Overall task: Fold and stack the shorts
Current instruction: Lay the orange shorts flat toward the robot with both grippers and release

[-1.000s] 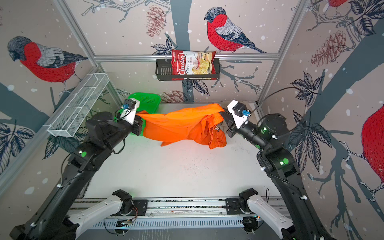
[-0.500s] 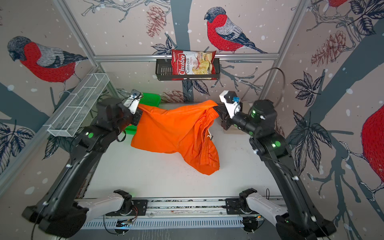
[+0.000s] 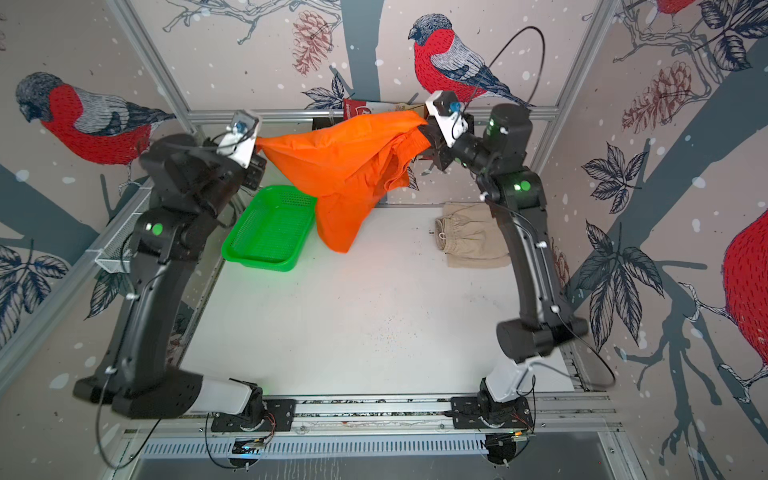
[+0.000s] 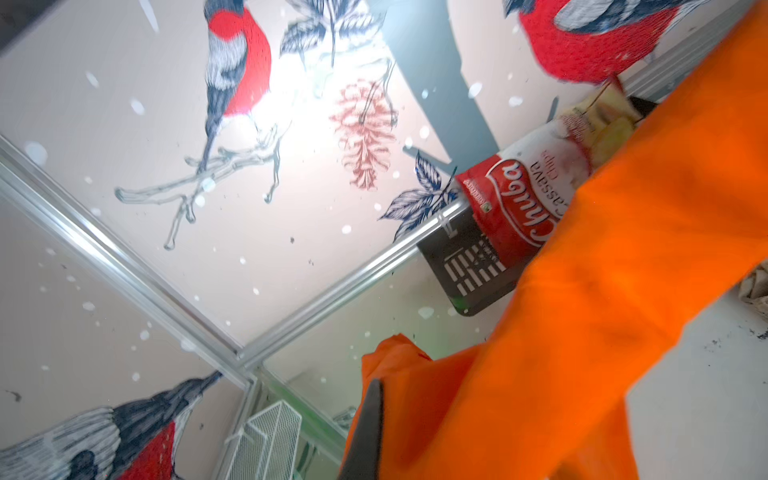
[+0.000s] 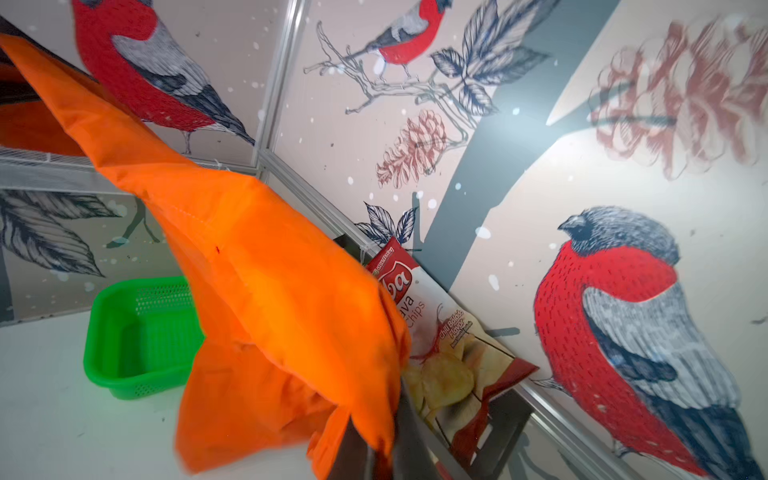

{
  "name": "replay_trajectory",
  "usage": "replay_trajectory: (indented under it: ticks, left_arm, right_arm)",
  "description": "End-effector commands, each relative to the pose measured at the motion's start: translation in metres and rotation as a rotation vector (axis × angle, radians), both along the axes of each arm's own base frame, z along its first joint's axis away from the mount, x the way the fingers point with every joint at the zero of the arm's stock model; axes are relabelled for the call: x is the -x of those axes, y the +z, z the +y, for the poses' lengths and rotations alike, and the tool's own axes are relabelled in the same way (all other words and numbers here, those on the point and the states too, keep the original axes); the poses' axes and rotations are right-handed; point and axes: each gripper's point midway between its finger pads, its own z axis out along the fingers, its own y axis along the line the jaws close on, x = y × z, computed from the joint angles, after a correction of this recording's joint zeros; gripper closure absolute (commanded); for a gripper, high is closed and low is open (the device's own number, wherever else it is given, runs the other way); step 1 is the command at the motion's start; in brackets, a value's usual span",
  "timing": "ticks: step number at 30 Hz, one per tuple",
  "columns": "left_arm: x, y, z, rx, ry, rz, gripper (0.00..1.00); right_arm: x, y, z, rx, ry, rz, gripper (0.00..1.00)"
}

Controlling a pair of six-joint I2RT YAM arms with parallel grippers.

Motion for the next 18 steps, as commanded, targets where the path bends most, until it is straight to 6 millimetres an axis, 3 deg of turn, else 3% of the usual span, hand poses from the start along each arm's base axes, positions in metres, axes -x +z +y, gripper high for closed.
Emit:
replay_trajectory:
  ticks: [1, 3, 5, 6, 8, 11, 14, 18]
  left_arm:
    - [0.028, -0.029, -0.013, -0.111, -0.116, -0.06, 1.0]
    - [0.04, -0.078, -0.018, -0.171, -0.165, 0.002, 1.0]
    - [0.048, -0.145, -0.022, -0.225, -0.203, 0.137, 1.0]
    - [0.053, -0.176, -0.026, -0.255, -0.221, 0.206, 1.0]
    - [0.063, -0.244, -0.031, -0.325, -0.238, 0.355, 1.0]
    - [0.084, -0.33, -0.041, -0.43, -0.276, 0.52, 1.0]
    - [0.104, -0.379, -0.044, -0.502, -0.308, 0.604, 1.0]
    - [0.127, -0.415, -0.046, -0.588, -0.357, 0.687, 1.0]
  right_arm:
    - [0.007, -0.072, -0.008, 0.162, -0.033, -0.067, 1.0]
    - [0.021, -0.129, -0.012, 0.262, -0.017, -0.071, 1.0]
    - [0.03, -0.2, -0.013, 0.367, 0.011, -0.009, 1.0]
    - [0.039, -0.221, -0.015, 0.405, 0.023, 0.006, 1.0]
    - [0.054, -0.283, -0.014, 0.52, 0.059, 0.076, 1.0]
    - [0.072, -0.353, -0.009, 0.675, 0.062, 0.146, 1.0]
    - [0.087, -0.398, -0.006, 0.788, 0.05, 0.228, 1.0]
    - [0.116, -0.434, -0.005, 0.907, 0.098, 0.31, 1.0]
